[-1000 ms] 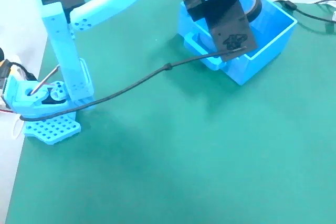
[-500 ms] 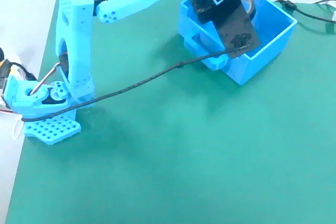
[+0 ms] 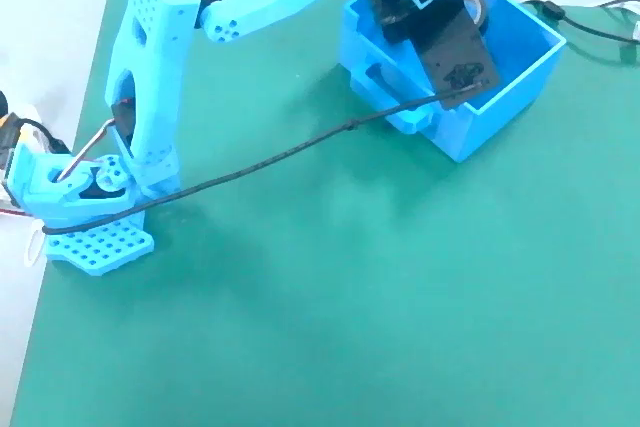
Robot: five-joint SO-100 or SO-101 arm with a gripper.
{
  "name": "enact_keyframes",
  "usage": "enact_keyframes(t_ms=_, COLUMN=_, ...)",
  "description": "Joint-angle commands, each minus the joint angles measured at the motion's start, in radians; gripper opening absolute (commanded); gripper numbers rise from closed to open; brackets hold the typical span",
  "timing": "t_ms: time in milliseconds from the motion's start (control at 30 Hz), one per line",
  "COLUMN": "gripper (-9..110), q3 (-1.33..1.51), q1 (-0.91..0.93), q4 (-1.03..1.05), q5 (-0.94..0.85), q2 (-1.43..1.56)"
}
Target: Put the tape in the box
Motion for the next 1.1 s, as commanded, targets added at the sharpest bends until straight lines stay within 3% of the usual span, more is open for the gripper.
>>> enact_keyframes(t_ms=0, gripper=0, q3=-0.117, q1=-0.023, q4=-0.014, q5=-0.005, q2=0.021)
enact_keyframes(t_ms=433, gripper=0, q3=-0.117, q1=-0.026, q4=-0.014, q5=-0.005, q2=0.021)
enact_keyframes(t_ms=667, gripper=29, q3=-0.117, q1=-0.026, q4=-0.014, q5=0.000, q2=0.020)
enact_keyframes(t_ms=1067, gripper=32, q3=-0.117, q1=-0.021, q4=-0.014, q5=-0.005, q2=0.014)
